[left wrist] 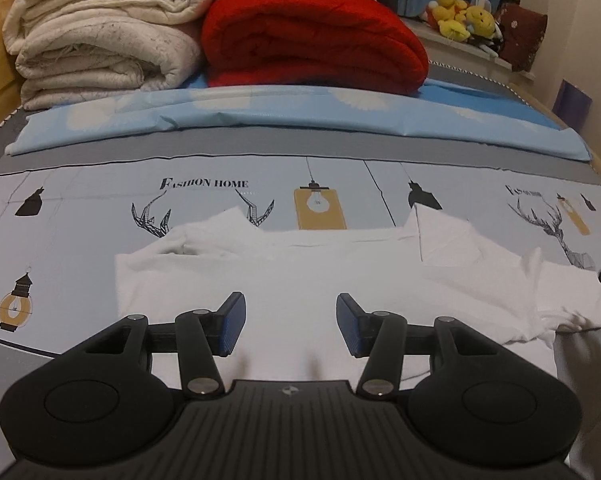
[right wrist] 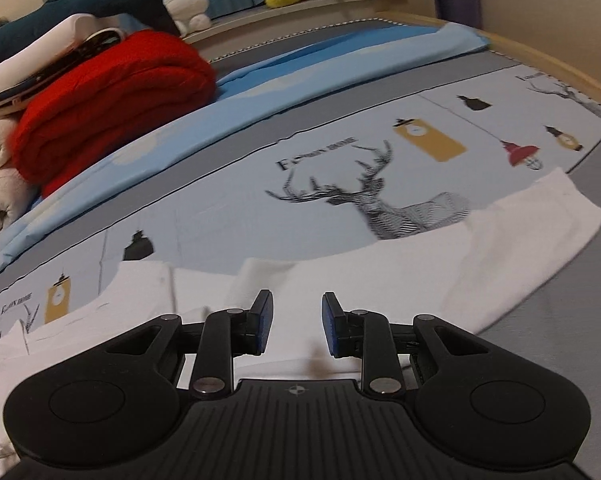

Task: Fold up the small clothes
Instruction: 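Open both tools and lift them away from the folded shirt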

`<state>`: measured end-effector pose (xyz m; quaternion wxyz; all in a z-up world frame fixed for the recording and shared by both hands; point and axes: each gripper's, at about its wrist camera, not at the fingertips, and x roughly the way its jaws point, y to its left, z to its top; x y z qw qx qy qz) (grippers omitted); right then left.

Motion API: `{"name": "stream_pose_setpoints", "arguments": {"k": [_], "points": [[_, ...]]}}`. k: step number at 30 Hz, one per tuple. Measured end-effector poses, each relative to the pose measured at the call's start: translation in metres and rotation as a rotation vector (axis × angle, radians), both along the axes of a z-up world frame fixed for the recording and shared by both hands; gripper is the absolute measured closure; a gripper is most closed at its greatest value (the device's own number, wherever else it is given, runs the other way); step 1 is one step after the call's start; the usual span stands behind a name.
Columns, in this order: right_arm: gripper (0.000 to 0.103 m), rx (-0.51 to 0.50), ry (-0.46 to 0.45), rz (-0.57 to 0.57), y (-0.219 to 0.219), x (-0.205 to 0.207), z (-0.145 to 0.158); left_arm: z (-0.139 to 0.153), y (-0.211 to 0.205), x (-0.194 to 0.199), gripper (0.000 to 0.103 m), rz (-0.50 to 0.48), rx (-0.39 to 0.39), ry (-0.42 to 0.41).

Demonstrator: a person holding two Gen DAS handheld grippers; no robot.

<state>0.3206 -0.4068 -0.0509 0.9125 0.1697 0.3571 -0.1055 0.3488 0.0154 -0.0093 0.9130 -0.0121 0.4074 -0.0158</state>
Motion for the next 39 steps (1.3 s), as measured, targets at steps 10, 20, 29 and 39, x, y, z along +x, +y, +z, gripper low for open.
{"name": "stream_pose_setpoints", "arguments": {"k": [10, 20, 29, 39], "points": [[0.075, 0.052, -0.02, -0.168, -0.069, -0.018, -0.002, -0.001, -0.003, 0.005, 0.048, 0.007, -0.011, -0.012], [0.075, 0.214, -0.038, -0.48, -0.169, -0.041, -0.02, -0.006, 0.0, 0.015, 0.048, 0.021, -0.019, -0.003], [0.075, 0.346, 0.025, -0.611, -0.2, -0.038, -0.075, -0.007, 0.003, 0.016, 0.048, 0.016, -0.03, 0.006], [0.102, 0.302, -0.023, -0.71, -0.213, -0.026, -0.088, -0.005, 0.013, 0.017, 0.048, 0.022, -0.053, 0.005]]}}
